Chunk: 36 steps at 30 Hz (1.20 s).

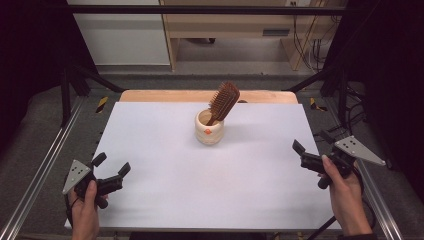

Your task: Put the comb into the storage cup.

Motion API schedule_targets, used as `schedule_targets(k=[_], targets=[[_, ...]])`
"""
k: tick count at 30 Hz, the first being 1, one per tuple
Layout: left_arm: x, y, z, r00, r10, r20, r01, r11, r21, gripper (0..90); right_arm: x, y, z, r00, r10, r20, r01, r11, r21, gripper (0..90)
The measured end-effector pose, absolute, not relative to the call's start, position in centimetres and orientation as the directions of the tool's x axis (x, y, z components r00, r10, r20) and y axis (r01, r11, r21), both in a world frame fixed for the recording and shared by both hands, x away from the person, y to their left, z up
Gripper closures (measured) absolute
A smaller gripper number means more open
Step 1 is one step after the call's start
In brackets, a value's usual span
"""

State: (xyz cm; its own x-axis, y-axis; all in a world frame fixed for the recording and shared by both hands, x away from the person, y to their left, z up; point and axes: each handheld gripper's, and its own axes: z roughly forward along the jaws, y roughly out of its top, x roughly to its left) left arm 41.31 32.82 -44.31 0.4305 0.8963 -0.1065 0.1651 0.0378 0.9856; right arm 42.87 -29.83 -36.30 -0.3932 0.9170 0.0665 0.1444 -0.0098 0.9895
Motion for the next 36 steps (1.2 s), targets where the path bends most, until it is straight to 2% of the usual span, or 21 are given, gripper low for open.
schedule_targets(k=[36], targets=[[41.2, 32.7, -44.2, 0.429, 0.899, -0.083, 0.156, 0.017, 0.988, 1.6, 41.5, -27.6, -41.8, -0.422, 0.895, 0.143, 0.228, -0.048, 0.973, 2.1]])
